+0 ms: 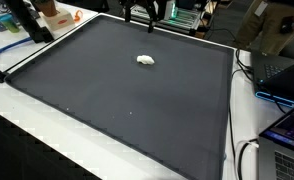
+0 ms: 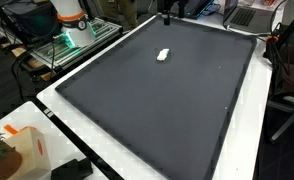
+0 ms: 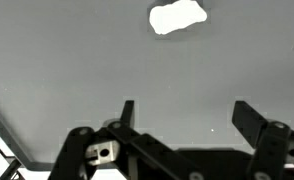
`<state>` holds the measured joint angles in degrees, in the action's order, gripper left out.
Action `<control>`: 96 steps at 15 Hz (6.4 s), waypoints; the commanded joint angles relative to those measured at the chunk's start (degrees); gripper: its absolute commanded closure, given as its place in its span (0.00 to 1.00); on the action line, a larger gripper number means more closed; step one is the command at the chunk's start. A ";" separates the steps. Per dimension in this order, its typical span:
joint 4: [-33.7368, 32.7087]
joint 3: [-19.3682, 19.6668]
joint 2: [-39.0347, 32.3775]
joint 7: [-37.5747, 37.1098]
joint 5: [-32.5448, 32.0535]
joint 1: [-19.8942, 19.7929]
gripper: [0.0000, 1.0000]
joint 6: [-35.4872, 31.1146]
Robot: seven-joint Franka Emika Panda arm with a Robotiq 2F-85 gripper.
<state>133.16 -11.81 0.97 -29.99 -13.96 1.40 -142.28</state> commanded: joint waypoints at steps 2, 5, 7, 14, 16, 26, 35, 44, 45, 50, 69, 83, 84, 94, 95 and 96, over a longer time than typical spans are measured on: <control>-0.49 2.04 -0.55 0.20 0.12 1.97 0.00 0.13; -3.66 2.45 -2.66 1.51 0.24 2.67 0.00 4.70; -5.71 2.64 -4.21 3.82 1.60 3.22 0.00 7.13; -13.49 3.54 -11.61 11.72 4.33 4.68 0.00 18.28; -15.08 3.83 -13.00 13.08 5.28 4.84 0.00 19.92; -19.89 5.36 -16.56 14.09 5.61 5.30 0.00 25.18; -31.31 6.82 -25.91 24.74 14.39 2.53 0.00 34.78; -35.47 8.02 -29.21 22.10 16.39 2.90 0.00 38.72; -36.72 8.20 -29.97 20.88 16.86 2.93 0.00 39.61; -45.58 9.45 -35.90 13.39 17.90 3.36 0.00 47.23; -66.78 10.15 -54.02 15.42 19.70 3.29 0.00 64.60; -73.06 10.16 -60.49 16.58 23.62 0.42 0.00 72.06; -73.45 10.09 -60.67 16.90 24.16 0.27 0.00 72.00; -75.82 10.71 -63.66 13.72 30.39 -3.62 0.00 74.29; -74.36 10.98 -62.86 13.28 31.10 -4.39 0.00 74.27; -73.26 11.09 -62.23 13.06 32.00 -5.15 0.00 74.00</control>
<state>58.74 -0.99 -61.66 -14.94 14.56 -1.33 -69.63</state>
